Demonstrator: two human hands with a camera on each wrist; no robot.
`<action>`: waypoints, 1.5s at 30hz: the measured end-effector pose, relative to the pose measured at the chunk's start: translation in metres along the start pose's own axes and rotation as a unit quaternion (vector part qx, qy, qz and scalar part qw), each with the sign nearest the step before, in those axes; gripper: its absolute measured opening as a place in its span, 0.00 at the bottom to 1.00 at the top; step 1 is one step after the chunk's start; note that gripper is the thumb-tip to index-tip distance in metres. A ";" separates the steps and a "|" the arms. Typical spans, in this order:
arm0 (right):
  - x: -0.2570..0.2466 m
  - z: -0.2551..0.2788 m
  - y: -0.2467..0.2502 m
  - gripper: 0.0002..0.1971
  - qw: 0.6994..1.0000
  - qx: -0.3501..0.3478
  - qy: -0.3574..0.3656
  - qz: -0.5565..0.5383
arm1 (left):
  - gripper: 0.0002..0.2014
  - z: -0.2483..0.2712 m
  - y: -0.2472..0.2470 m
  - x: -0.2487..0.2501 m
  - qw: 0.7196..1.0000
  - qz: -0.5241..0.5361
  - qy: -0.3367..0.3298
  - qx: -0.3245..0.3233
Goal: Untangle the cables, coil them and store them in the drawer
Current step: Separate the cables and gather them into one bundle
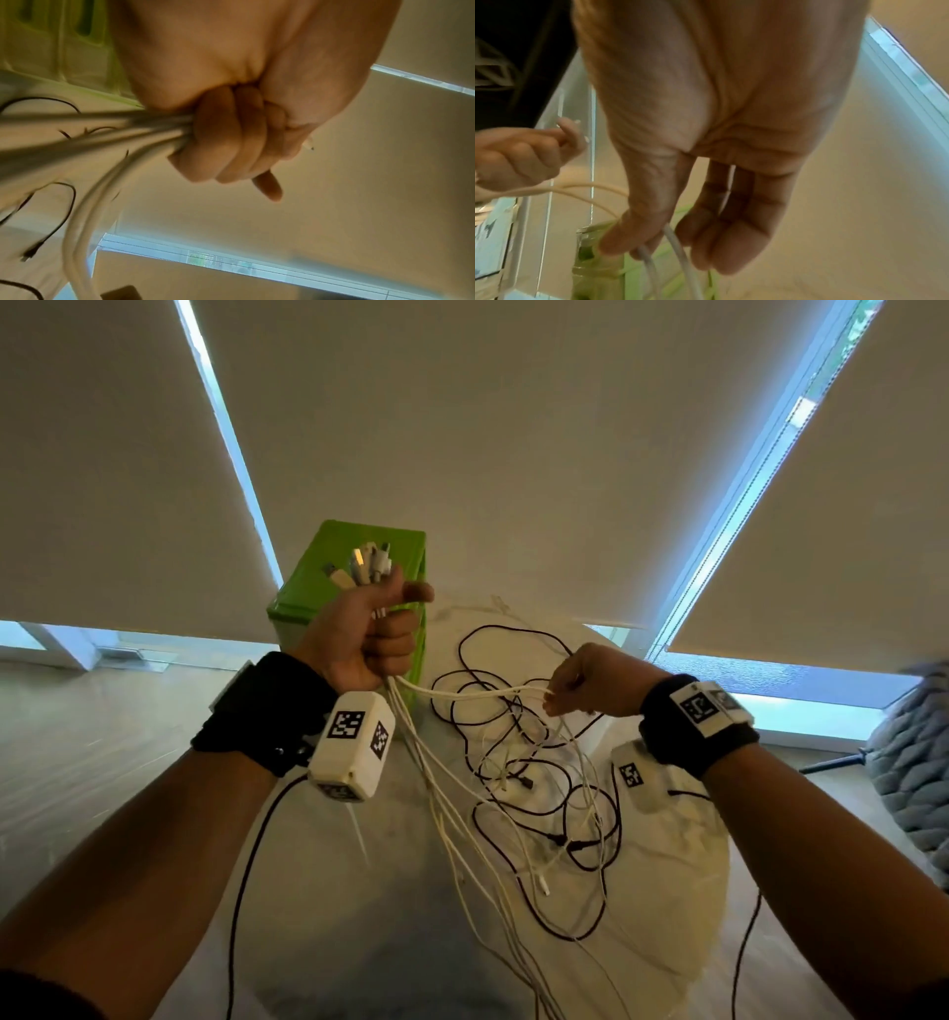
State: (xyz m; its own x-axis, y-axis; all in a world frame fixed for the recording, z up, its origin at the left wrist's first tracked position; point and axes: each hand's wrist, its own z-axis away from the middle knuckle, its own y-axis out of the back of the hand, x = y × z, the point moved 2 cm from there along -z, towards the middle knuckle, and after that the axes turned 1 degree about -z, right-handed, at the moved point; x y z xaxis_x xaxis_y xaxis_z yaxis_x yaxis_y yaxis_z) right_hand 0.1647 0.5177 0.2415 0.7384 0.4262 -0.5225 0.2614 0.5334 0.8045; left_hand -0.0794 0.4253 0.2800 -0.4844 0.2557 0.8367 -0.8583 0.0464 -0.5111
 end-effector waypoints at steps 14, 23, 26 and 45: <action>-0.104 0.046 0.050 0.05 0.930 0.244 0.267 -0.070 | 0.09 -0.018 -0.047 -0.055 0.963 -0.262 0.061 0.020; -0.051 0.013 -0.019 0.22 0.887 0.227 0.044 -0.400 | 0.12 -0.025 -0.046 -0.048 0.984 -0.173 -0.017 0.032; -0.032 -0.003 -0.049 0.09 0.952 0.003 0.034 -0.305 | 0.12 -0.021 -0.051 -0.040 0.989 -0.140 -0.049 0.003; -0.093 0.035 0.050 0.11 0.859 0.270 0.220 -0.374 | 0.09 -0.032 -0.037 -0.089 0.931 -0.303 -0.033 0.203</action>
State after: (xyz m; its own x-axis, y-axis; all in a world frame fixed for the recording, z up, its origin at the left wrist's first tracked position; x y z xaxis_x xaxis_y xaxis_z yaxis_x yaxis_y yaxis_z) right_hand 0.1305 0.4791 0.3400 -0.0376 0.4097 -0.9114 0.8990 0.4122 0.1482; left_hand 0.0007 0.4317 0.2185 0.1108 0.2404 0.9643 -0.9641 -0.2096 0.1630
